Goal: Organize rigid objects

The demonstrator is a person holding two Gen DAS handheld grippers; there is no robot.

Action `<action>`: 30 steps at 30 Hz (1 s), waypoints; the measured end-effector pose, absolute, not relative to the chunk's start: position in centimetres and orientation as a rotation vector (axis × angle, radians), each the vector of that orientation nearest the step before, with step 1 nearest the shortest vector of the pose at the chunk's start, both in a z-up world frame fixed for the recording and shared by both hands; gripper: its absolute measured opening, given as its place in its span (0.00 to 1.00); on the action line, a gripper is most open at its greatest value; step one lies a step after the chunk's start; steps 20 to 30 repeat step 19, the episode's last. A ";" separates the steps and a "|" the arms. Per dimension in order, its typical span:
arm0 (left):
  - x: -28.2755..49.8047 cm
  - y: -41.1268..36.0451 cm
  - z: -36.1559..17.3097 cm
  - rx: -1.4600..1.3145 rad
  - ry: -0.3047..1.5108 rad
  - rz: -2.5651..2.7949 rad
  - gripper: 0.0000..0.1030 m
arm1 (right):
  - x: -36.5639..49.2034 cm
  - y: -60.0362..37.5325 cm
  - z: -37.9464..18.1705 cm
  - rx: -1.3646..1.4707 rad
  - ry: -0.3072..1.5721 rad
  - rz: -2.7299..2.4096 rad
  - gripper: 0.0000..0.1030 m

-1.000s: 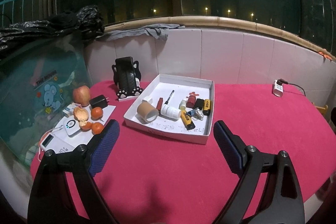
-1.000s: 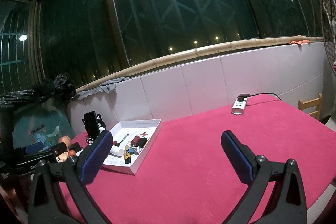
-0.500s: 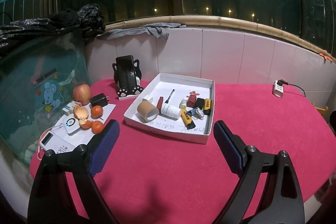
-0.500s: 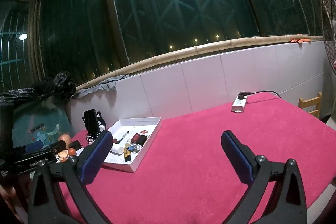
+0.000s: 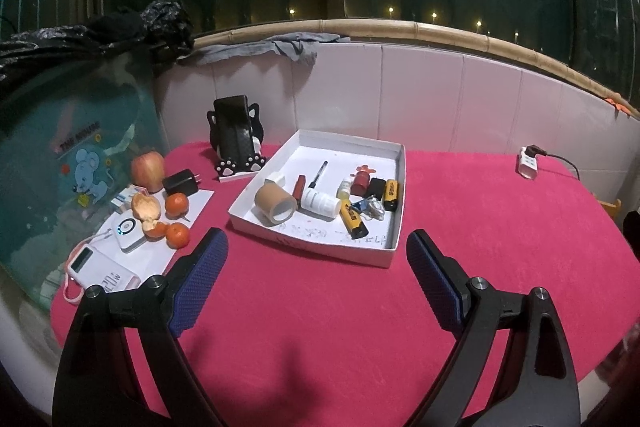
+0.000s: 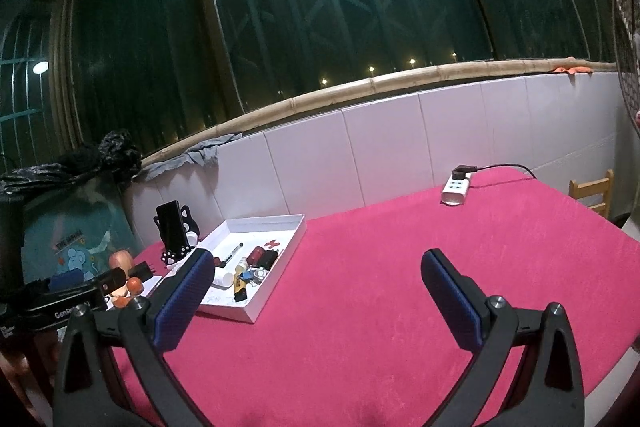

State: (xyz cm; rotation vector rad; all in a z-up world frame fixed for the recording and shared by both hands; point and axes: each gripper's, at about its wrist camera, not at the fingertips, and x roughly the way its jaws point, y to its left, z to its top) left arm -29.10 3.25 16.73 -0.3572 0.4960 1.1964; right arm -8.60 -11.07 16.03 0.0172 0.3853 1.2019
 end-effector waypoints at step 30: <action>-28.9 3.5 16.8 -0.355 0.492 1.188 0.89 | -8.7 -10.7 15.8 0.014 0.406 1.194 1.00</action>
